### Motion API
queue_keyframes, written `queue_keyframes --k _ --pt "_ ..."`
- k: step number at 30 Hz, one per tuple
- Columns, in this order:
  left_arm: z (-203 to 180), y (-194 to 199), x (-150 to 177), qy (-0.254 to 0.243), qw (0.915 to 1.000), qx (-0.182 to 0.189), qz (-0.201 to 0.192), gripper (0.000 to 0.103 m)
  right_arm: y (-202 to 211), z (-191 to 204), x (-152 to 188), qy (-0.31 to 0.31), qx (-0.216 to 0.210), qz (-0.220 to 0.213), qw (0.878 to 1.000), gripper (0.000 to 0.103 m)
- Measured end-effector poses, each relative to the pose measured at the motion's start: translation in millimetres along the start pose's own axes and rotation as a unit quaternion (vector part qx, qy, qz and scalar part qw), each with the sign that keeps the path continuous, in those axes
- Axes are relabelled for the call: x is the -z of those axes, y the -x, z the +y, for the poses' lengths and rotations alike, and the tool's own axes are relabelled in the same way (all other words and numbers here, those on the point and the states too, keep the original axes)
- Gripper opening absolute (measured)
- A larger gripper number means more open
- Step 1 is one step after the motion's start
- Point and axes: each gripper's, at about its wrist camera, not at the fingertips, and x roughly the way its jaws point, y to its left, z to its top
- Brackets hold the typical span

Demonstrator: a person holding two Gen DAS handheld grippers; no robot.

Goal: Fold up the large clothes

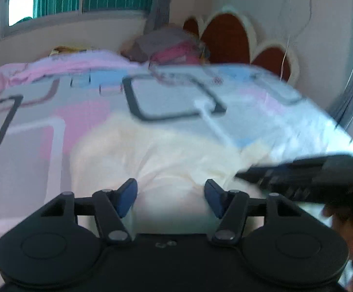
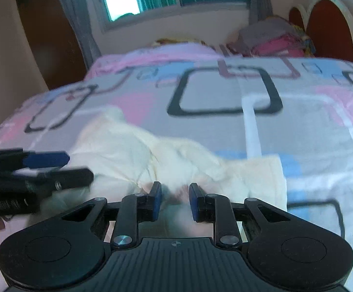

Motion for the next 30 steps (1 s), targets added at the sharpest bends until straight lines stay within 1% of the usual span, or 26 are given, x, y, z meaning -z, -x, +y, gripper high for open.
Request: queue_keyframes --k 2,4,6,8,10,12,13,15,18,19,21,23,24,25,27,30 --pt "0.2 -3.2 1.7 0.009 0.9999 -0.006 0.002 0.061 8.0 0.2 -1.5 -0.003 0.002 -0.001 1.000 0.023" --pt "-1.1 13.1 -2.8 0.015 0.9998 -0.008 -0.004 0.059 30.6 -2.7 -0.3 -0.009 -0.005 -0.019 1.000 0.023" --pt "-0.1 36.6 -1.1 0.016 0.9996 0.001 -0.025 0.059 60.2 -6.8 7.1 -0.007 -0.010 -0.034 0.999 0.023" --pt "1.2 60.1 8.5 0.023 0.9990 0.008 -0.036 0.059 89.0 -10.0 21.6 -0.014 -0.034 -0.041 0.998 0.023" --pt "0.0 79.8 24.2 0.030 0.9988 0.015 -0.036 0.059 112.4 -8.2 43.1 -0.007 -0.062 -0.033 0.998 0.023" --pt "-5.0 94.3 42.6 0.028 0.9991 0.013 -0.030 0.059 125.7 -2.0 65.0 0.006 -0.068 -0.018 0.998 0.023" --pt "-7.8 98.6 50.8 0.027 0.9993 0.012 -0.024 0.059 129.4 -0.4 76.1 0.008 -0.066 -0.006 0.998 0.023" --pt "-14.7 102.6 65.7 0.021 0.9997 0.004 -0.008 0.059 136.1 -0.2 93.5 -0.003 -0.064 -0.002 0.998 0.023" --pt "-22.8 97.5 84.3 0.011 0.9997 -0.012 0.020 0.059 138.2 -11.3 102.2 -0.049 -0.074 -0.007 0.996 0.023" --pt "-22.4 94.8 88.3 0.013 0.9994 -0.017 0.026 0.060 136.2 -14.0 102.1 -0.057 -0.069 -0.005 0.996 0.023" --pt "-20.9 97.0 89.5 0.026 0.9991 -0.023 0.024 0.058 132.6 -16.3 99.6 -0.067 -0.070 -0.008 0.995 0.023" --pt "-21.7 99.1 85.1 0.027 0.9992 -0.025 0.013 0.059 128.3 -19.2 96.7 -0.073 -0.075 -0.006 0.995 0.023" --pt "-22.9 97.5 83.8 0.023 0.9993 -0.026 0.012 0.059 124.7 -20.4 98.1 -0.074 -0.076 0.005 0.994 0.023" --pt "-23.1 93.9 84.7 0.019 0.9993 -0.027 0.018 0.061 117.6 -20.2 100.8 -0.076 -0.084 0.030 0.993 0.023" --pt "-20.9 86.9 88.4 0.025 0.9986 -0.027 0.038 0.061 111.6 -20.5 107.3 -0.075 -0.089 0.062 0.991 0.023" --pt "-17.7 87.8 97.9 0.037 0.9976 -0.031 0.050 0.062 114.8 -21.2 119.2 -0.074 -0.096 0.076 0.990 0.023"
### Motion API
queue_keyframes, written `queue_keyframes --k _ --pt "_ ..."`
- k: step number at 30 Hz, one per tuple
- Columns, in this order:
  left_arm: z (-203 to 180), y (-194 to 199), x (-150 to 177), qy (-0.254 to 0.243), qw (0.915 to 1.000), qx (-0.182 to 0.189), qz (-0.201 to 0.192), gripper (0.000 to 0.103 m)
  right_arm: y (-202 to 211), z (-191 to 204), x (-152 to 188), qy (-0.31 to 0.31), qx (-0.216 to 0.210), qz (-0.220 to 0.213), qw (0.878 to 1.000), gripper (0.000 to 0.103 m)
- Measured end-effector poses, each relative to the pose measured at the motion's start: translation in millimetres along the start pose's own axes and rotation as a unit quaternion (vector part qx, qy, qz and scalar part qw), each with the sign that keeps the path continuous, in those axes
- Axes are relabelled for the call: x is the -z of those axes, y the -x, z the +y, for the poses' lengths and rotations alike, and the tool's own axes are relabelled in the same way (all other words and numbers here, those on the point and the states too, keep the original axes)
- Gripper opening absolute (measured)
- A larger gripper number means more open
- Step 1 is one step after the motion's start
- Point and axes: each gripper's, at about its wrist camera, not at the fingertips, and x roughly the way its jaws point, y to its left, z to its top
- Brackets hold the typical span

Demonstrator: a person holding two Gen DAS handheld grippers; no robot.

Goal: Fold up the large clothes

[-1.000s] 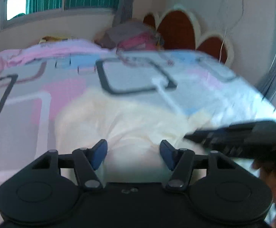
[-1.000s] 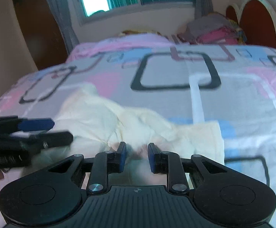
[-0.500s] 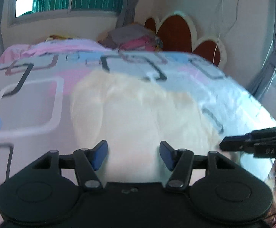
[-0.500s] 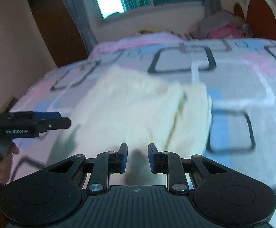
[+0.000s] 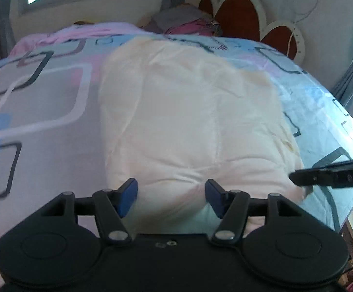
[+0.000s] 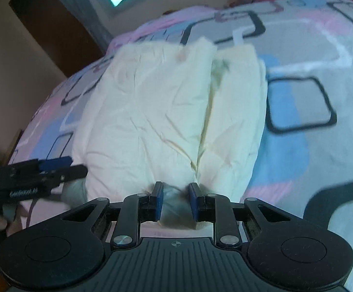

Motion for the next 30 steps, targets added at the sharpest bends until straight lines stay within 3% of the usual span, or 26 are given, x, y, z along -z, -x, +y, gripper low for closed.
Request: queue_keyframes --k 3,5,6,7,9,13,16,18,19,24,26,28,30 --pt "4.8 3.6 3.6 0.013 0.9999 0.000 -0.001 0.063 5.5 -2.4 -1.9 -0.007 -0.005 -0.010 1.000 0.023" --pt "7.6 11.4 -1.2 0.019 0.9998 0.000 -0.011 0.060 18.1 -2.5 -10.8 -0.006 0.000 -0.043 0.999 0.023" --pt "10.9 17.4 -4.9 0.023 0.9994 -0.002 -0.025 0.063 25.3 -1.8 -15.6 -0.003 0.006 -0.062 0.998 0.023" --pt "14.0 21.1 -8.2 0.026 0.9989 -0.006 -0.038 0.073 30.5 -1.7 -23.4 -0.003 0.004 -0.078 0.997 0.023" --pt "19.5 23.3 -19.1 0.034 0.9975 -0.017 -0.060 0.078 33.0 -2.5 -40.9 0.001 0.001 -0.106 0.994 0.023" --pt "21.2 6.7 -45.4 0.041 0.9962 -0.017 -0.075 0.069 6.7 -5.2 -78.4 0.013 0.018 -0.139 0.990 0.023" --pt "22.1 -15.0 -56.2 0.049 0.9969 -0.018 -0.059 0.069 -16.1 -11.2 -93.4 0.022 0.031 -0.151 0.988 0.023" --pt "23.0 -26.5 -57.1 0.054 0.9974 -0.019 -0.043 0.069 -36.9 -23.8 -100.5 0.010 0.062 -0.115 0.991 0.023" --pt "22.9 -25.8 -56.0 0.059 0.9972 -0.016 -0.044 0.068 -40.8 -30.9 -103.4 -0.011 0.062 -0.104 0.993 0.023" --pt "17.8 -15.7 -56.1 0.029 0.9974 -0.027 -0.060 0.065 -12.7 -23.9 -108.0 0.003 0.017 -0.178 0.984 0.023" --pt "21.2 -21.6 -57.8 0.041 0.9974 -0.026 -0.053 0.067 -26.8 -26.4 -118.2 -0.004 0.015 -0.162 0.987 0.023" --pt "25.0 -25.0 -59.5 0.053 0.9970 -0.024 -0.051 0.071 -59.7 -39.3 -124.1 -0.015 0.071 -0.092 0.993 0.023" --pt "25.6 -26.2 -61.7 0.053 0.9969 -0.028 -0.051 0.074 -66.0 -52.2 -122.7 -0.032 0.067 -0.077 0.994 0.023"
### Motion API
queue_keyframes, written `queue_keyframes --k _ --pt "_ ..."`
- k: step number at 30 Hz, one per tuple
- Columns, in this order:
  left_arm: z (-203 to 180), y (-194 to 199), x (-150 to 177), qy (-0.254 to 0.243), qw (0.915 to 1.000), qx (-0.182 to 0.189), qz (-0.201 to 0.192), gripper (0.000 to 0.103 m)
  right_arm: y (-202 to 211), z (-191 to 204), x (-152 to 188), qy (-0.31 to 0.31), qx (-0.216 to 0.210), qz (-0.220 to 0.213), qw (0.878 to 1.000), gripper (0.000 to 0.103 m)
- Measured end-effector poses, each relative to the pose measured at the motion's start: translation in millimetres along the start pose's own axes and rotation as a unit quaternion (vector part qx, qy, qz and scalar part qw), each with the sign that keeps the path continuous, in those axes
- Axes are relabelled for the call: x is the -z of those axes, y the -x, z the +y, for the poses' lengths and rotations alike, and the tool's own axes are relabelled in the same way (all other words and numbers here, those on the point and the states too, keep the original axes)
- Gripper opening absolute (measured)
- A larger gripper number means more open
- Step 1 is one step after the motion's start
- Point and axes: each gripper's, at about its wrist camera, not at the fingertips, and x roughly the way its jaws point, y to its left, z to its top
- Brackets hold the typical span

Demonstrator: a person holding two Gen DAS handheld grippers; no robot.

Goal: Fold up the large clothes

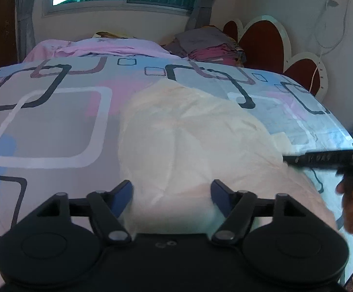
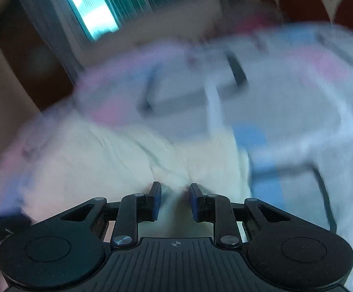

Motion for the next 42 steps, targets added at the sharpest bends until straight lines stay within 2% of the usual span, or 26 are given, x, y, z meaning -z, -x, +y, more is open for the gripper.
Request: queue_keyframes --k 2,3,4,5,6,9,13,17,21,23,28,33,42 --pt "0.8 4.1 -3.3 -0.001 1.0000 -0.003 -0.002 0.073 20.2 -7.0 1.7 -0.004 0.005 -0.023 1.000 0.023" --pt "3.0 9.3 -3.5 -0.001 0.9999 0.003 -0.010 0.086 31.7 -13.5 3.7 -0.010 -0.006 -0.033 0.999 0.025" --pt "7.3 15.0 -2.4 0.006 0.9997 0.013 -0.020 0.103 41.4 -24.2 6.7 -0.025 -0.026 -0.030 0.999 0.036" --pt "13.7 20.4 0.3 0.019 0.9991 0.020 -0.032 0.102 48.8 -35.1 10.7 -0.046 -0.040 -0.026 0.998 0.095" --pt "20.7 21.4 2.6 0.033 0.9986 0.026 -0.031 0.103 55.7 -44.2 17.0 -0.064 -0.053 -0.042 0.996 0.103" --pt "46.5 12.3 10.8 0.097 0.9940 0.050 -0.002 0.102 54.4 -76.8 33.4 -0.127 -0.096 -0.012 0.987 0.103" --pt "81.4 -0.2 27.2 0.204 0.9749 0.086 0.027 0.100 37.2 -99.0 53.6 -0.196 -0.137 0.029 0.971 0.103" --pt "91.4 -7.8 38.5 0.238 0.9651 0.104 0.035 0.100 28.8 -101.7 71.3 -0.222 -0.175 0.027 0.959 0.103" --pt "98.6 -24.1 54.7 0.287 0.9446 0.148 0.056 0.103 16.4 -110.2 71.6 -0.247 -0.227 0.027 0.942 0.103" --pt "99.1 -28.1 59.5 0.302 0.9391 0.151 0.061 0.103 12.2 -111.5 66.6 -0.246 -0.241 0.030 0.938 0.103" --pt "93.1 -36.4 56.4 0.287 0.9398 0.170 0.076 0.103 7.0 -94.8 56.1 -0.206 -0.247 0.061 0.945 0.103" --pt "92.0 -44.5 50.6 0.282 0.9389 0.178 0.086 0.103 -8.3 -86.1 49.9 -0.210 -0.261 0.077 0.939 0.103" --pt "92.3 -47.6 49.5 0.276 0.9406 0.179 0.087 0.103 -18.1 -68.5 41.1 -0.166 -0.231 0.117 0.952 0.103"
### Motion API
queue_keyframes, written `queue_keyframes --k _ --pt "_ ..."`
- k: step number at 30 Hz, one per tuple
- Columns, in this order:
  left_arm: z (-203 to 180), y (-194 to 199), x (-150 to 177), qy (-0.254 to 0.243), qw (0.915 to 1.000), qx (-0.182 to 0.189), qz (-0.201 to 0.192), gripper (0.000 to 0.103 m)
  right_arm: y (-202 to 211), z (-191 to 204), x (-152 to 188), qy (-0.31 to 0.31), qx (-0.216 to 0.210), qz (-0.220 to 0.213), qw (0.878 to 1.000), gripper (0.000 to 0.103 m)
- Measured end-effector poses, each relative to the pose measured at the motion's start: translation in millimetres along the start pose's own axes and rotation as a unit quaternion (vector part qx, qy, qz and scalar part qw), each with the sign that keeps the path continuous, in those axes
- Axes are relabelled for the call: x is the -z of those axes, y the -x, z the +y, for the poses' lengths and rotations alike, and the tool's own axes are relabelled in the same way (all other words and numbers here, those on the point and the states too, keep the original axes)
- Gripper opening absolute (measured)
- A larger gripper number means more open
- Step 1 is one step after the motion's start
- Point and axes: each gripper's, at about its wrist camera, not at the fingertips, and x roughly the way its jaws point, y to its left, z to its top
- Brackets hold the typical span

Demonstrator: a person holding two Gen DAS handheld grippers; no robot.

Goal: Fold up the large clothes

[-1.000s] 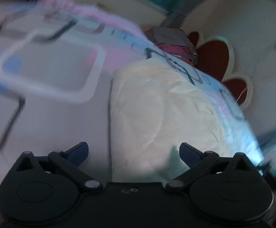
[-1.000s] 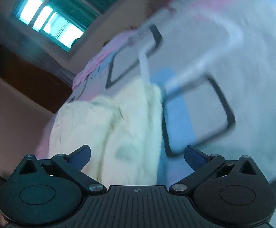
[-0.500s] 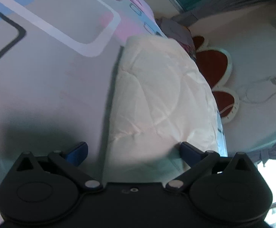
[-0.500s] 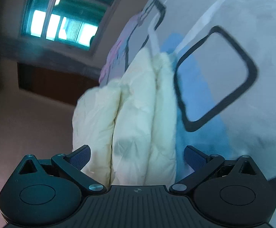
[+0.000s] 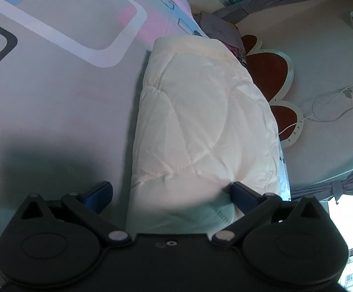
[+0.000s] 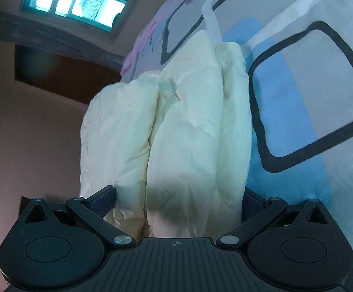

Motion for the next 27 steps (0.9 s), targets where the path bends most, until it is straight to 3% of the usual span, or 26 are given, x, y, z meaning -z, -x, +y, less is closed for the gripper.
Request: queue_keyframes --k 4,7,10,11,12,15,21,27 --pt "-1.5 -4.5 -1.7 -0.005 1.0000 0.003 0.008 0.103 -13.9 1.2 -10.8 -0.007 -0.003 0.013 1.000 0.103" --pt "-6.1 -16.3 -2.6 -0.007 0.9989 0.037 0.029 0.098 -25.9 9.3 -14.8 0.016 0.004 0.022 1.000 0.103" --pt "-16.9 -26.5 -1.3 -0.029 0.9983 0.041 0.032 0.098 -31.9 15.6 -16.3 0.041 0.004 0.030 0.999 0.101" --pt "-20.0 -27.7 -0.9 -0.037 0.9980 0.042 0.031 0.098 -35.7 16.0 -16.8 0.045 -0.001 0.036 0.998 0.087" --pt "-23.3 -28.1 0.0 -0.050 0.9974 0.043 0.030 0.098 -38.9 13.5 -17.5 0.036 -0.011 0.046 0.998 0.079" --pt "-29.1 -29.0 1.4 -0.077 0.9955 0.047 0.028 0.097 -40.7 13.4 -16.0 0.037 -0.019 0.036 0.998 0.069" --pt "-29.9 -20.7 -5.6 -0.116 0.9897 0.081 0.024 0.093 -39.1 36.3 -8.7 0.068 -0.013 0.013 0.998 0.065" --pt "-28.0 9.8 -39.0 -0.160 0.9807 0.111 0.002 0.090 -58.8 94.5 -4.5 0.109 0.003 -0.012 0.994 0.065"
